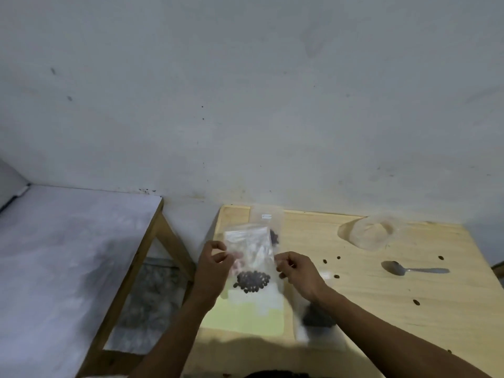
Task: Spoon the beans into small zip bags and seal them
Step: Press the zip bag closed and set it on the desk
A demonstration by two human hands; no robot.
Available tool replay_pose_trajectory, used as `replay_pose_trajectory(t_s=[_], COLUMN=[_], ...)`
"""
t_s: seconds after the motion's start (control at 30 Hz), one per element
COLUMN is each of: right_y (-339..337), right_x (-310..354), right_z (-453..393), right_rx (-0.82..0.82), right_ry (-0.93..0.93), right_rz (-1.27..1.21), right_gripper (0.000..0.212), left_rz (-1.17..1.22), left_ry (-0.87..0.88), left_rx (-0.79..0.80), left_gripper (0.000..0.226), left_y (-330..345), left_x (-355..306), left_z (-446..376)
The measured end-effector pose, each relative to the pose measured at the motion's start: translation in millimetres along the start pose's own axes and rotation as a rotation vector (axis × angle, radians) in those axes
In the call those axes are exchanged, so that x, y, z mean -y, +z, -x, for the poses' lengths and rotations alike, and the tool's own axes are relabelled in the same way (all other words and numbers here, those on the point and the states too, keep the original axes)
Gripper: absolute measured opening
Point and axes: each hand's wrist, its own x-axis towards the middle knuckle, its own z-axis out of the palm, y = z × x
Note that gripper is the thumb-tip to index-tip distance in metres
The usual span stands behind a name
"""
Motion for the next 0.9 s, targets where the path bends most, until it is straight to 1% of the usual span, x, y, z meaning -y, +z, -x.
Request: replay_pose_trajectory(t_s=[0.07,0.13,0.2,0.23,0.3,0.4,0.5,0.6,0.67,0.77,0.9], right_y=[14.2,27.8,41.2,47.3,58.2,71.8,79.0,82.8,82.7,75.7,48.7], right_x=[-8.7,-13.1,-12.0,-11.3,-11.8,-18.6,-16.6,-16.7,-15.5,-9.3,15.7], right_z=[-2.7,-3.6,-4.1,-4.9,-7.4,-15.6,-16.2,-16.2,-15.3,-14.5,-18.1], right_rx=[0.089,0.173,0.248,0.286,0.334,0.35,0.316,0.35,0.371,0.358,0.226], right_ry=[-0.081,-0.146,-0.208,-0.236,-0.301,-0.388,-0.348,-0.337,-0.318,-0.225,-0.133], right_rz=[0.25,0.441,0.565,0.609,0.685,0.822,0.905,0.903,0.859,0.673,0.335], right_gripper=[0.02,0.025,0.026,0.024,0.016,0.014,0.019,0.014,0.009,0.01,0.011], left_rz=[0.067,0.169,0.21,0.194,0.167,0.149,0.144,0.122,0.124,0.154,0.105], left_ry=[-0.019,-0.034,-0.026,-0.019,-0.004,-0.014,-0.041,-0.053,-0.059,-0.053,-0.007], left_rx=[-0.065,-0.112,-0.166,-0.188,-0.208,-0.23,-0.267,-0.28,-0.268,-0.235,-0.188], left_gripper=[0.019,0.02,0.02,0.02,0.021,0.021,0.018,0.018,0.017,0.015,0.015], left_y=[-19.7,-37.4,-53.6,-60.8,-72.8,-88.3,-98.8,-99.9,-96.7,-88.5,-74.0], left_x=[-0.7,-2.4,-5.8,-7.2,-9.7,-10.3,-7.1,-4.8,-5.8,-8.8,-14.2], left_z=[-0.1,-0.9,2.1,4.8,11.9,19.0,22.7,26.2,26.5,23.5,14.9])
